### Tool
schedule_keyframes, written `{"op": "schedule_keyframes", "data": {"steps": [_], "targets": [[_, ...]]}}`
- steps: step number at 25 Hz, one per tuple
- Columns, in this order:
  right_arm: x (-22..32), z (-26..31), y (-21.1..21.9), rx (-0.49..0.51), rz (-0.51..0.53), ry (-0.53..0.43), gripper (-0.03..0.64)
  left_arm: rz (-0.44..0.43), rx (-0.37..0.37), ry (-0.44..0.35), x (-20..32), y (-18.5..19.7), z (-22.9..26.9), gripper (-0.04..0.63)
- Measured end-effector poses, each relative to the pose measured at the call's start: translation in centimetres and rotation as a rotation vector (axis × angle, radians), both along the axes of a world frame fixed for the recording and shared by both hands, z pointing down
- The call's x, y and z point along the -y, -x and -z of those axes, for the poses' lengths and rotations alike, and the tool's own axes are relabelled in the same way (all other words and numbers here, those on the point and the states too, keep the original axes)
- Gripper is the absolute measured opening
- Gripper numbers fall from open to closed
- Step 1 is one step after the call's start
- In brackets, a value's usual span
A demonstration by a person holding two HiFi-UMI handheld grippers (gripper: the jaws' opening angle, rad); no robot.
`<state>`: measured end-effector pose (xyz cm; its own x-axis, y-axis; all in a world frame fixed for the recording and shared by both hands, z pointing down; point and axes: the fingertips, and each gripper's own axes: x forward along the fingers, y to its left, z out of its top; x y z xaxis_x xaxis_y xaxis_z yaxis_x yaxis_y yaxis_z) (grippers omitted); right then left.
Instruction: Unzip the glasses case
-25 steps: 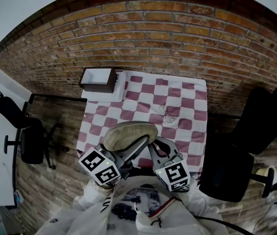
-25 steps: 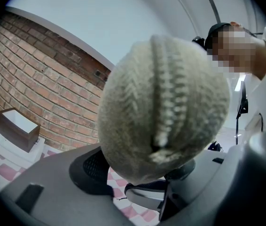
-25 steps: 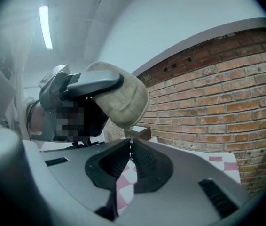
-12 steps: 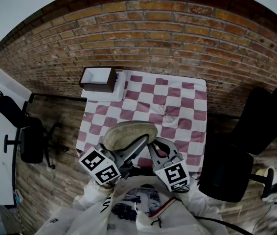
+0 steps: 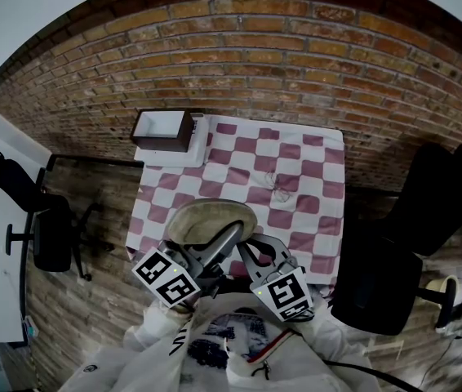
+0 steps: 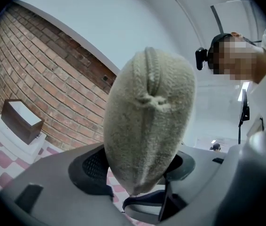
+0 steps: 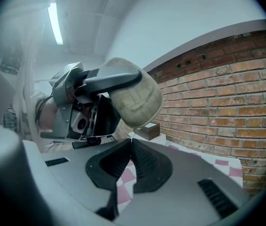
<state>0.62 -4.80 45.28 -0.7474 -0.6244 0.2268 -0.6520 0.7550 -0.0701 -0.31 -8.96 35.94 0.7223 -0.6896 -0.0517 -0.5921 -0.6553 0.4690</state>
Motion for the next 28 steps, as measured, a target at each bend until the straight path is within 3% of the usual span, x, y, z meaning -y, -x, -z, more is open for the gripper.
{"op": "schedule_keyframes", "data": {"steps": [7, 20, 28], "targets": [[-1.7, 0.1, 2.5, -0.029, 0.097, -0.016, 0.018, 0.021, -0.049, -0.023, 0.3, 1.0, 0.4, 0.290], [-4.0, -0.2, 4.5, -0.038, 0.212, -0.015, 0.018, 0.020, -0.066, -0.007, 0.0, 1.1, -0.4, 0.291], [-3.9, -0.4, 3.9, -0.046, 0.200, -0.014, 0.017, 0.015, -0.041, -0.021, -0.3, 0.8, -0.2, 0.291]]}}
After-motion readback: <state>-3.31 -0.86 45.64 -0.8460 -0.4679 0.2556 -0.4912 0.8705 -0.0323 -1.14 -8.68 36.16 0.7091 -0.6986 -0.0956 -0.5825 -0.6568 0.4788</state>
